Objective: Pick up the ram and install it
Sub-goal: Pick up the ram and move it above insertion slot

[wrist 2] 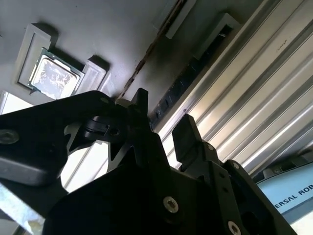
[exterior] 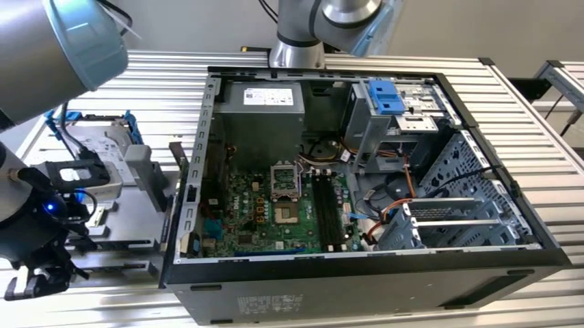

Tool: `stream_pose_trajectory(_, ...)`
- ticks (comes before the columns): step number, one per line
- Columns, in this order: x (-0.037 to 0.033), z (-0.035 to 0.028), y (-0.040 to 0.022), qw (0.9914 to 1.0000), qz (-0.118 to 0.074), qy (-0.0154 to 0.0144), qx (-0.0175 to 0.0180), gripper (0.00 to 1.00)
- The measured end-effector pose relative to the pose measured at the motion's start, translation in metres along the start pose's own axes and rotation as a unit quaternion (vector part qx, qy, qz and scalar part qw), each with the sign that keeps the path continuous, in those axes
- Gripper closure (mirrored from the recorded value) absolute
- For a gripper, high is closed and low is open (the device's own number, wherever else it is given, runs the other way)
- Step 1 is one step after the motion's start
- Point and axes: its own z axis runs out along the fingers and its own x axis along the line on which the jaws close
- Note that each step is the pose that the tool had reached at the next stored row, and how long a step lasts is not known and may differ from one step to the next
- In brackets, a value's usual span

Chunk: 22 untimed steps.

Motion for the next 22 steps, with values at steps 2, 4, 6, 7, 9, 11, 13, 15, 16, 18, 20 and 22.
stream_pose_trajectory(2, 0.0001, 0.0042, 0.0000, 1.00000, 0.000, 0.0000, 0.0001, 0.00)
stream_pose_trajectory(4, 0.0003, 0.0077, 0.0001, 1.00000, 0.001, 0.0000, 0.0000, 0.00)
stream_pose_trajectory(6, 0.0003, 0.0093, 0.0001, 1.00000, 0.001, 0.0000, 0.0000, 0.00)
stream_pose_trajectory(7, 0.0003, 0.0093, 0.0002, 1.00000, 0.001, 0.0001, 0.0000, 0.00)
stream_pose_trajectory(9, 0.0003, 0.0093, 0.0001, 1.00000, 0.001, 0.0001, 0.0000, 0.00)
stream_pose_trajectory(11, 0.0003, 0.0095, 0.0000, 1.00000, 0.001, 0.0009, 0.0001, 0.00)
stream_pose_trajectory(13, 0.0003, 0.0094, 0.0001, 1.00000, 0.001, 0.0009, 0.0001, 0.00)
stream_pose_trajectory(15, 0.0003, 0.0094, 0.0001, 1.00000, 0.001, 0.0010, 0.0001, 0.00)
stream_pose_trajectory(16, 0.0003, 0.0094, 0.0001, 1.00000, 0.001, 0.0010, 0.0001, 1.00)
stream_pose_trajectory(18, 0.0003, 0.0094, 0.0001, 1.00000, 0.001, 0.0010, 0.0001, 1.00)
stream_pose_trajectory(20, 0.0003, 0.0094, 0.0001, 1.00000, 0.001, 0.0010, 0.0001, 1.00)
stream_pose_trajectory(22, 0.0003, 0.0094, 0.0001, 1.00000, 0.001, 0.0010, 0.0000, 1.00)
